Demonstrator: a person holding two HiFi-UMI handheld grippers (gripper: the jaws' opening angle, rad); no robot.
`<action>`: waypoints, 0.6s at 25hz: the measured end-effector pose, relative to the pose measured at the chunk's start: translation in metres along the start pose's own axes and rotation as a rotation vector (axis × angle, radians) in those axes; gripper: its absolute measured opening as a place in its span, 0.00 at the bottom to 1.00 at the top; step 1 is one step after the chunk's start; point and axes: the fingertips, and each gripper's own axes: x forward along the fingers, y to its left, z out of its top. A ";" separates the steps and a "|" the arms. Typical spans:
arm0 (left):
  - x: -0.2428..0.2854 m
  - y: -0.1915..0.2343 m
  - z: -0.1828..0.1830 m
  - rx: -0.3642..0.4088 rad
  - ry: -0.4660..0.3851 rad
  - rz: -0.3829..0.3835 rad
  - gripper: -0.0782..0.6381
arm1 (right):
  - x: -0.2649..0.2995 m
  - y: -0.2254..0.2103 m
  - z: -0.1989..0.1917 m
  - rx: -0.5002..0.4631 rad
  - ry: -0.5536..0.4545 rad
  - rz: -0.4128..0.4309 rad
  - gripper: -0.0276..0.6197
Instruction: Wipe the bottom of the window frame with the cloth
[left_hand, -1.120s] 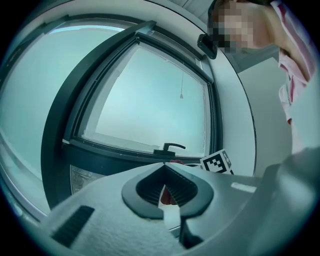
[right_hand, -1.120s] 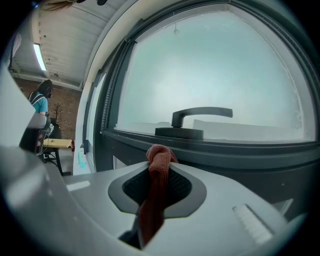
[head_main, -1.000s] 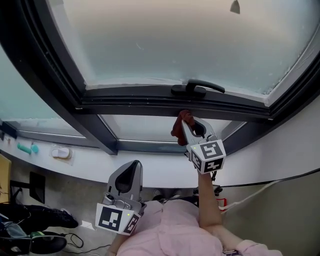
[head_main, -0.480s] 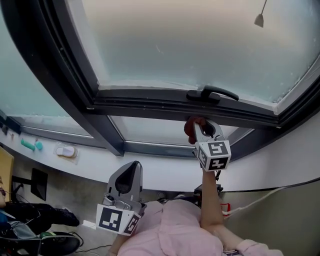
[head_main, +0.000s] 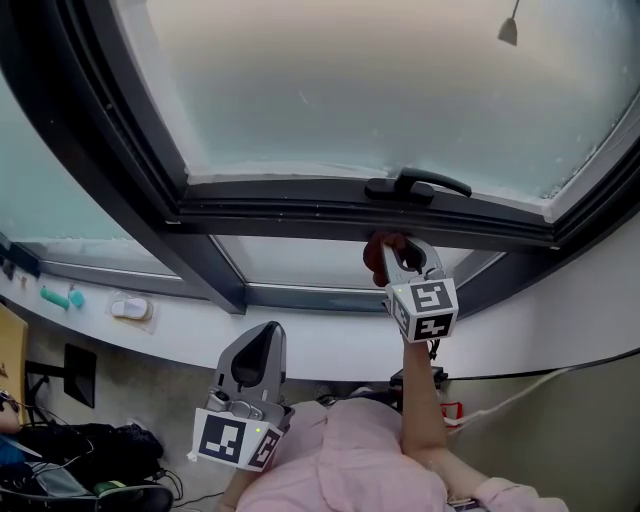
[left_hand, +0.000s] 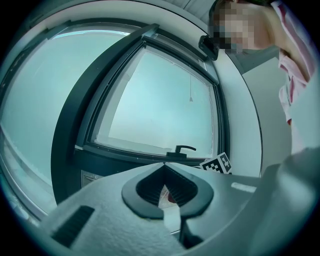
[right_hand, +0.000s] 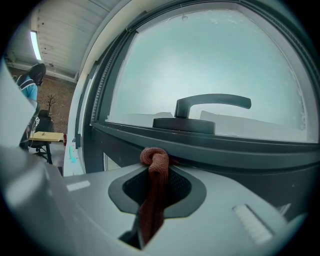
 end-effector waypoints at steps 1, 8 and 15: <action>0.000 -0.001 0.000 0.001 0.001 0.000 0.11 | 0.000 0.000 0.000 -0.001 -0.001 0.003 0.13; 0.005 -0.008 0.000 0.009 0.000 0.001 0.11 | 0.000 0.000 -0.001 -0.013 -0.003 0.031 0.13; 0.015 -0.024 0.003 0.023 0.000 -0.009 0.11 | -0.003 -0.003 -0.002 -0.041 0.008 0.068 0.13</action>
